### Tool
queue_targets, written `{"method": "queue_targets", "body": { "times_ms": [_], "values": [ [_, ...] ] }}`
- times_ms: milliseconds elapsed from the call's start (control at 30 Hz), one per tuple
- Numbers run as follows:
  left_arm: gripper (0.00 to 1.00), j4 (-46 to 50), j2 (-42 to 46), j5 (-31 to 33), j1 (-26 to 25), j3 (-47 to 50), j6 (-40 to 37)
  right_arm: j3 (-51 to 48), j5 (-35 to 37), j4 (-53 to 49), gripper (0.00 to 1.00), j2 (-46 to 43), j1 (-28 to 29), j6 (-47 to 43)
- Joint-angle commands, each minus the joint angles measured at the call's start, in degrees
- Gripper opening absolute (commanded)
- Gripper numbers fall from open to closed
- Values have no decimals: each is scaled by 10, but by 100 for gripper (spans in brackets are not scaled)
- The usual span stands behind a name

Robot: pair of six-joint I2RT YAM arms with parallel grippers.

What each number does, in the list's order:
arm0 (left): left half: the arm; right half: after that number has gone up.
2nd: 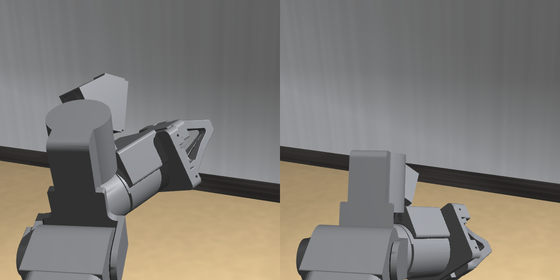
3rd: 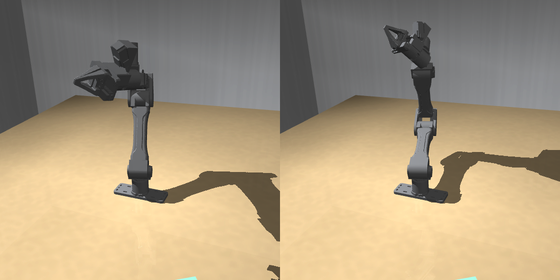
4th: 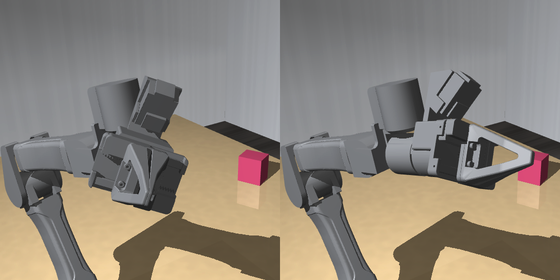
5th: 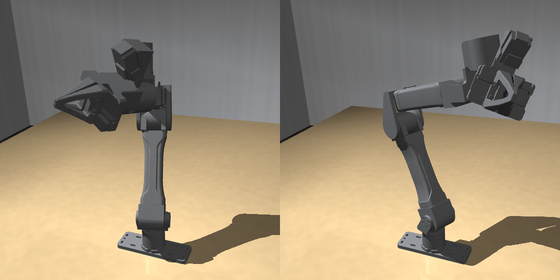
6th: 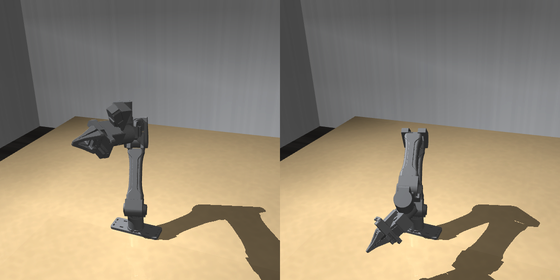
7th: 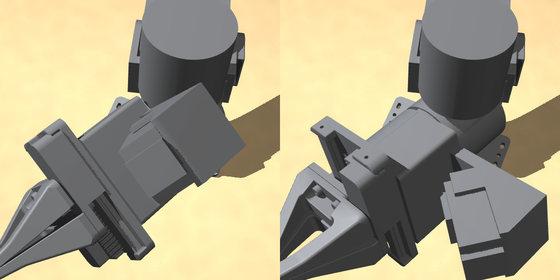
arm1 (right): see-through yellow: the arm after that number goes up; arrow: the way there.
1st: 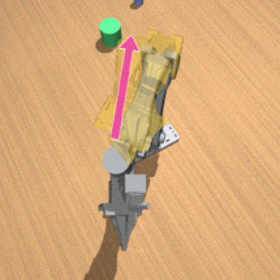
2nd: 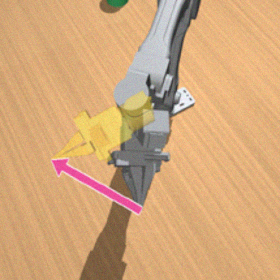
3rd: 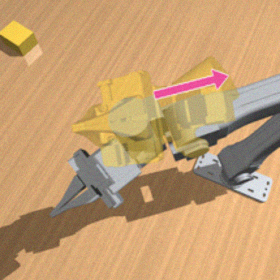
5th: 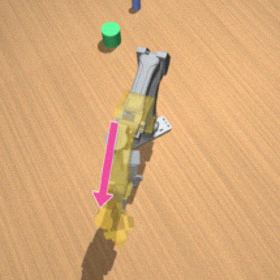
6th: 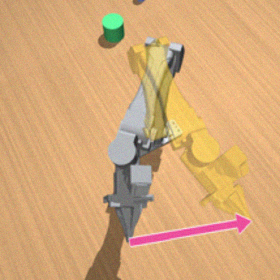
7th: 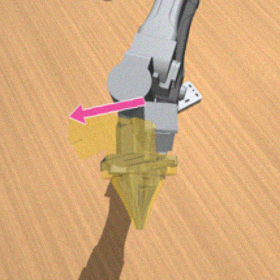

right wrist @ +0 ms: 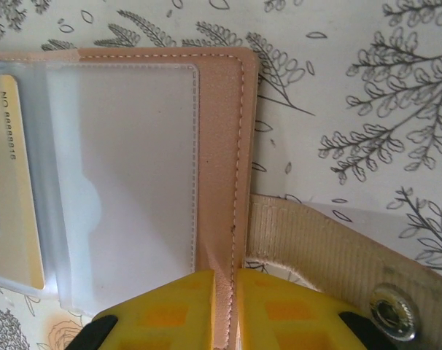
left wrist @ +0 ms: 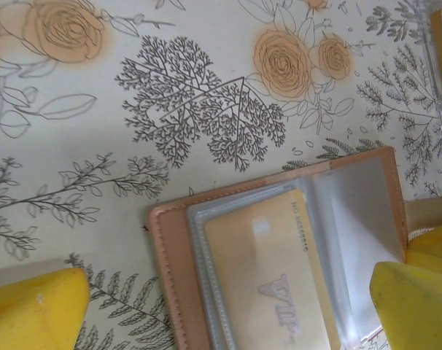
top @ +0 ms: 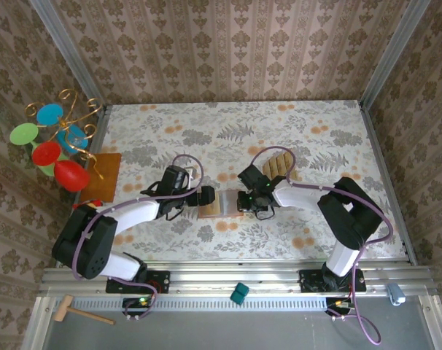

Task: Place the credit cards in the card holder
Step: Close the card holder at the center of the table.

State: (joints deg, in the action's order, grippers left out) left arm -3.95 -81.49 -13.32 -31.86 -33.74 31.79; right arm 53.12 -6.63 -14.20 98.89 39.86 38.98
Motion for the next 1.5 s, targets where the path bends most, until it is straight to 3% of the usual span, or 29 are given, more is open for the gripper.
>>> {"method": "queue_targets", "body": {
  "times_ms": [0, 367, 1067, 1467],
  "values": [
    [100, -26, -19, -12, -9, 2, 12, -7, 0, 10, 18, 20, 2, 2],
    [100, -73, -67, -30, -29, -13, 25, -16, -10, 27, 17, 39, 2, 10],
    [100, -114, 38, -46, -32, 10, 61, -23, -17, 43, 17, 58, 4, 16],
    [100, -144, 31, -36, -72, 2, 85, -11, -24, 43, 17, 61, 4, 17]
  ]
}}
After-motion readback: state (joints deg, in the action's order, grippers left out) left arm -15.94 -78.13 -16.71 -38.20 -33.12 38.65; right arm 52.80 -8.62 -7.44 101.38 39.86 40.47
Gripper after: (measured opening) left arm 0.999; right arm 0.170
